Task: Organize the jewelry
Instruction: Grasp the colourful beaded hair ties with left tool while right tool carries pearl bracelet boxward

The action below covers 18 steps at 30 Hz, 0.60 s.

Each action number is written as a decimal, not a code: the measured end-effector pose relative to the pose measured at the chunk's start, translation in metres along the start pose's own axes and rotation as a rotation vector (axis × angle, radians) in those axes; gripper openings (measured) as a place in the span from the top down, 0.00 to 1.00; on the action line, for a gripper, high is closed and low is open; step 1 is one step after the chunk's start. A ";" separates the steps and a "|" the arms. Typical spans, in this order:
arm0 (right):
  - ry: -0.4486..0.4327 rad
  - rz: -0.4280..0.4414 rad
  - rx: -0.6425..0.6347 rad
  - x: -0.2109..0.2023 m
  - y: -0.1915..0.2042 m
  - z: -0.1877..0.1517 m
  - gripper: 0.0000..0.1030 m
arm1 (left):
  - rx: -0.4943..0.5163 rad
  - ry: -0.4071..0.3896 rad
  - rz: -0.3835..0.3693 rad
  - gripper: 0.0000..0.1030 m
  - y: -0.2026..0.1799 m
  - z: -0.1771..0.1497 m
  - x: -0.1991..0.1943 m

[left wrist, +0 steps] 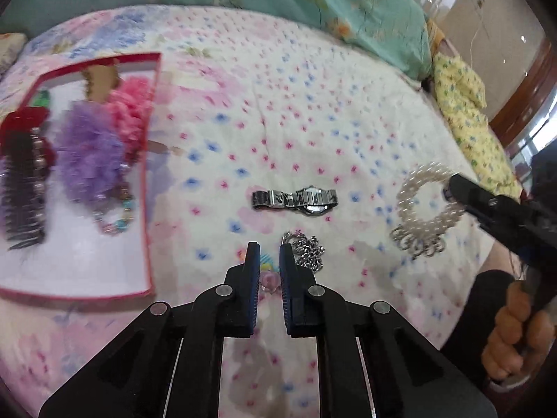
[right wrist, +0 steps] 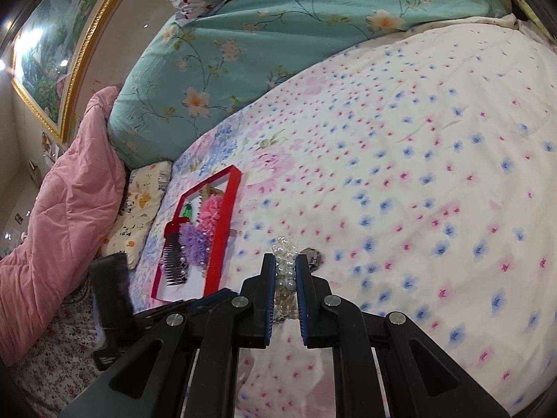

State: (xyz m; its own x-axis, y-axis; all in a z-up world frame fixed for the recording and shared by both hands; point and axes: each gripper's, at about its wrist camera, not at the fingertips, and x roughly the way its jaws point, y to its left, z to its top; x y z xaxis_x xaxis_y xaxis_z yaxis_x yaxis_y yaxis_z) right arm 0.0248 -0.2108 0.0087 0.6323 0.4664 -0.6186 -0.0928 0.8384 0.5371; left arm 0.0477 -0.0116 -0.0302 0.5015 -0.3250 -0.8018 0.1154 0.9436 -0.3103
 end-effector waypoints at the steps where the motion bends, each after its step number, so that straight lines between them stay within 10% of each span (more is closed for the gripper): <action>1: 0.000 0.003 -0.004 0.000 0.003 0.000 0.90 | -0.003 -0.013 0.000 0.91 0.002 -0.001 -0.007; 18: 0.069 0.084 -0.102 0.028 0.070 -0.015 0.90 | -0.123 -0.202 0.045 0.91 0.063 -0.006 -0.102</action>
State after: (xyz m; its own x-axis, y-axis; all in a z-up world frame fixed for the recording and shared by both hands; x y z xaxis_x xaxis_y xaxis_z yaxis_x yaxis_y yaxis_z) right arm 0.0245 -0.1345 0.0199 0.5647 0.5514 -0.6141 -0.2229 0.8183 0.5298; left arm -0.0013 0.0807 0.0295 0.6663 -0.2516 -0.7019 -0.0104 0.9381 -0.3461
